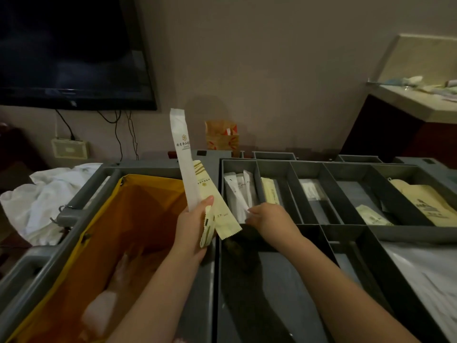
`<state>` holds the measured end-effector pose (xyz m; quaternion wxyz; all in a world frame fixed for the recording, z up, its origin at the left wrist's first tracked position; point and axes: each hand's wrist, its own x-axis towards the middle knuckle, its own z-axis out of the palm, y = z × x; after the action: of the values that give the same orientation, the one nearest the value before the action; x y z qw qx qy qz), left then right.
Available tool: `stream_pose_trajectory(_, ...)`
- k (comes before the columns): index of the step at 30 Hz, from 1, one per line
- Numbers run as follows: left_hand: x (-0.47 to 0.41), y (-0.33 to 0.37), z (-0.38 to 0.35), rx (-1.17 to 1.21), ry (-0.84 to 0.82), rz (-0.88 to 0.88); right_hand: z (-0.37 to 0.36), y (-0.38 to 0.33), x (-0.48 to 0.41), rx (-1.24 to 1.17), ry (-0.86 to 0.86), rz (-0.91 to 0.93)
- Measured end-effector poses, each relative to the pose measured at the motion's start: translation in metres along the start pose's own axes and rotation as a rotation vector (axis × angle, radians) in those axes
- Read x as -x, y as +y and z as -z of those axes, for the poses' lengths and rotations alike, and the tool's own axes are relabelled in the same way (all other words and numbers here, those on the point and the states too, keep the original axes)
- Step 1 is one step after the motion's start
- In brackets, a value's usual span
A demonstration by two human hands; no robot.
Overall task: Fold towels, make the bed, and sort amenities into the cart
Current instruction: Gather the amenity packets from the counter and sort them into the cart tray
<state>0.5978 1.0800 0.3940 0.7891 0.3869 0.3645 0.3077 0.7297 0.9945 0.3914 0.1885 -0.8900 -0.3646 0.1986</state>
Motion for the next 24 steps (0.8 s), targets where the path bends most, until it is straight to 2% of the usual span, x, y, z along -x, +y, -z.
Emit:
stream_pose_trajectory(3,-0.001,0.002,0.002,0.038,0.010,0.008,0.006,0.005,0.006,-0.416,0.156,-0.102)
stream_pose_trajectory(6,-0.002,0.003,0.002,0.041,0.014,0.008,0.012,0.007,0.003,-0.596,0.448,-0.041)
stream_pose_trajectory(8,-0.002,0.003,0.001,0.030,0.023,0.003,0.014,0.003,-0.001,-0.656,0.494,0.013)
stream_pose_trajectory(12,-0.003,0.002,0.001,-0.011,0.023,-0.004,0.007,-0.006,-0.009,-0.452,0.191,0.021)
stream_pose_trajectory(14,-0.004,0.001,0.001,-0.050,0.028,-0.019,0.000,-0.006,-0.008,-0.391,0.185,0.035)
stream_pose_trajectory(17,-0.002,0.000,-0.003,-0.113,0.011,-0.021,-0.008,-0.010,0.006,-0.507,0.228,0.106)
stream_pose_trajectory(20,0.002,-0.002,-0.010,-0.147,-0.027,0.035,-0.014,-0.019,0.022,-0.767,0.061,0.142)
stream_pose_trajectory(24,0.005,-0.002,-0.014,-0.246,0.019,0.086,-0.019,-0.023,0.029,-0.718,-0.004,0.147)
